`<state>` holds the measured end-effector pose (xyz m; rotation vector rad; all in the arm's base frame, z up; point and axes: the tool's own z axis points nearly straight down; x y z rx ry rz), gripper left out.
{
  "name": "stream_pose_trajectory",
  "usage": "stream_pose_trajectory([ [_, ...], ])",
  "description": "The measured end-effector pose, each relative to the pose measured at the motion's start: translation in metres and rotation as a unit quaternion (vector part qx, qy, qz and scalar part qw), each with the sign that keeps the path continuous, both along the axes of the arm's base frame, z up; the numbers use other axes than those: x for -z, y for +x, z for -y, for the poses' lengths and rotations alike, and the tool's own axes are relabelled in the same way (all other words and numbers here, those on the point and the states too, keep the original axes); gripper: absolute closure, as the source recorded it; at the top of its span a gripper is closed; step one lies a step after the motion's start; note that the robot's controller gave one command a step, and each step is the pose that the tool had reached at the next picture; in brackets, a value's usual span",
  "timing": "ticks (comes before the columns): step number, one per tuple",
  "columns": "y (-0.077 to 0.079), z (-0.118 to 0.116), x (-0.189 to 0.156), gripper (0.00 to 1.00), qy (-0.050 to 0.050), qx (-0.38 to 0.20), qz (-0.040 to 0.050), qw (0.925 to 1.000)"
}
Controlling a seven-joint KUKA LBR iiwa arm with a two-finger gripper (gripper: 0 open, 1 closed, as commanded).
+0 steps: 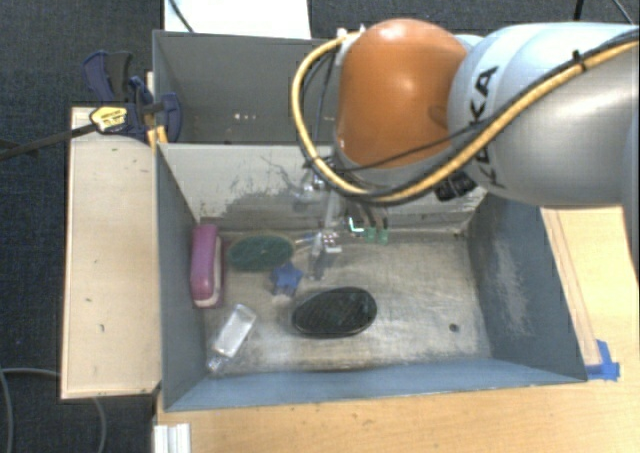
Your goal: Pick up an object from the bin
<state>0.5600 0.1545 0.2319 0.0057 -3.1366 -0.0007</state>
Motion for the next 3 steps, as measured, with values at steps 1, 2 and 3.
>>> stream_pose_trajectory([
  [1, 0.028, -0.035, 0.163, 0.0, 0.002, -0.003, 0.005, 1.0],
  [2, 0.018, 0.015, 0.13, 0.0, -0.001, 0.101, 0.0026, 0.9949],
  [3, 0.001, -0.039, 0.13, 0.0, 0.001, 0.324, 0.0037, 0.9462],
])
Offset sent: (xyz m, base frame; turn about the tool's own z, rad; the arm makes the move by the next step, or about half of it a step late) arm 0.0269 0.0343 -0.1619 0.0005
